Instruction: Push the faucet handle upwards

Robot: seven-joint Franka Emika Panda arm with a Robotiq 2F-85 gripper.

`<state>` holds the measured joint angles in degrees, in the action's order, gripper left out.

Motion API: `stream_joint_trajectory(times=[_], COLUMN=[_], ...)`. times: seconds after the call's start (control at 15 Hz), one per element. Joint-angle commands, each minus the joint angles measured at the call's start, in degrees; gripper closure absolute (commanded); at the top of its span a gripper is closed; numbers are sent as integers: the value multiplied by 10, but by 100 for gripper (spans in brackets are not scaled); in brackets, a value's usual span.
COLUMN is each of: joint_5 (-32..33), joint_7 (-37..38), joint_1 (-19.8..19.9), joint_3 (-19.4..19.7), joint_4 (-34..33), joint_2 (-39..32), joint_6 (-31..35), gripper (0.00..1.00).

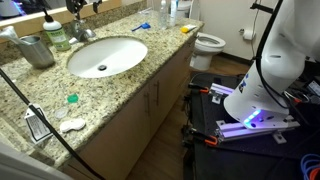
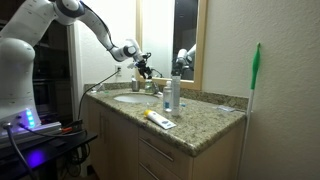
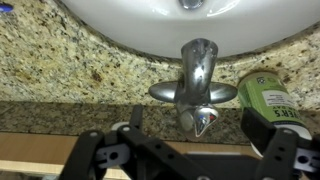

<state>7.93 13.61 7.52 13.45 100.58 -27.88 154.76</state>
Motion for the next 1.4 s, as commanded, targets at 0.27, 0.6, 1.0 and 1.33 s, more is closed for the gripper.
stream_joint_trajectory(times=[0.27, 0.6, 1.0, 1.33], joint_5=[-16, -29, -57, -83], joint_7=[4, 2, -15, -14], joint_1=[-13, -6, 1, 14], joint_3=[5, 2, -16, -23], joint_4=[-17, -49, -45, -56], joint_2=[-49, -80, -69, -66], joint_6=[56, 57, 65, 69], gripper=[0, 28, 67, 93])
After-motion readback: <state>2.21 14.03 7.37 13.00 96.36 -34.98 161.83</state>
